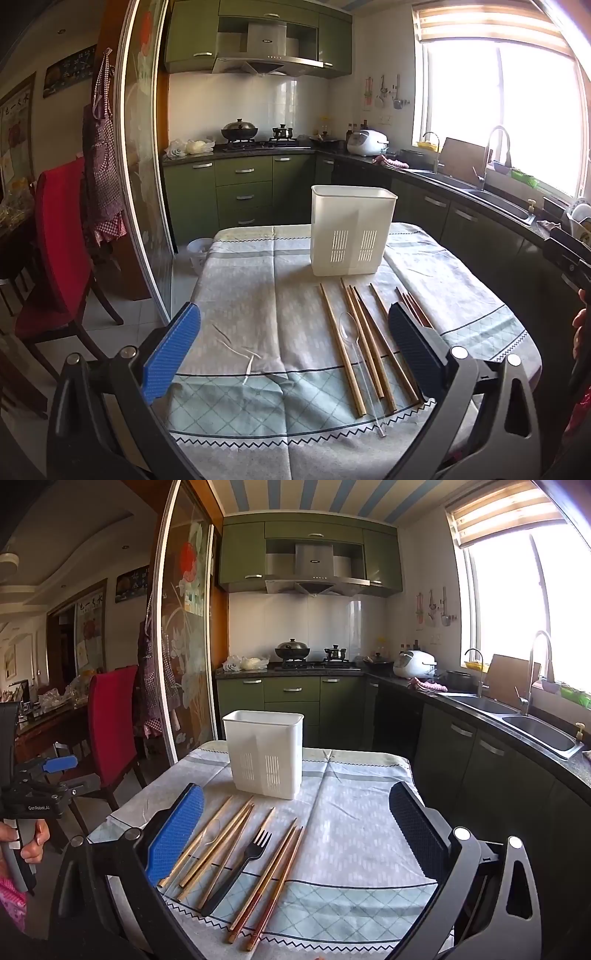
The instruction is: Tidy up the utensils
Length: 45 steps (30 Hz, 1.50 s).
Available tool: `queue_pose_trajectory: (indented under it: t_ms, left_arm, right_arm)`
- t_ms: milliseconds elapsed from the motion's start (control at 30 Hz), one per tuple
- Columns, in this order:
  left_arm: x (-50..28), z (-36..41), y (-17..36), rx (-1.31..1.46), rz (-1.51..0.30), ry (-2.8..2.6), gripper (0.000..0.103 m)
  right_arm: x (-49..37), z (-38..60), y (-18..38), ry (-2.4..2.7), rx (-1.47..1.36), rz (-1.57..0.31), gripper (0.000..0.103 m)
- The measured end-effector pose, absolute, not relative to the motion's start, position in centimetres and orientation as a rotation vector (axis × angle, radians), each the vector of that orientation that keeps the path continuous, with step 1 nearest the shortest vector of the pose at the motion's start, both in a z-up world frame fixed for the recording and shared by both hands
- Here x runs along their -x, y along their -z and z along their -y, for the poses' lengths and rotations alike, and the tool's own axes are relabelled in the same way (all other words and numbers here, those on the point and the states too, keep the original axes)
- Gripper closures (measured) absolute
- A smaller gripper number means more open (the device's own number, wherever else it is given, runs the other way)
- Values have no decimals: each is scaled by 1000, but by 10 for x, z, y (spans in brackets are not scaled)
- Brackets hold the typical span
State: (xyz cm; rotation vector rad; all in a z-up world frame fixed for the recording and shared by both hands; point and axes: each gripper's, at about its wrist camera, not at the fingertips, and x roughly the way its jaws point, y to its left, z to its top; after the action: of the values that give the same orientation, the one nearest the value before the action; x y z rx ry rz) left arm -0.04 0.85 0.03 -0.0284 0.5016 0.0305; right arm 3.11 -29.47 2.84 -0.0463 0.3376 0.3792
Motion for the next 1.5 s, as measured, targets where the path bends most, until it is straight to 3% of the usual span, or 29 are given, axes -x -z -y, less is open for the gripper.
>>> queue_pose_trajectory:
  t_ms: [1500]
  left_arm:
    - [2,-2,-1,21,-503,-10,6]
  right_arm:
    - [-32,301,-20,-378,20,-350,4]
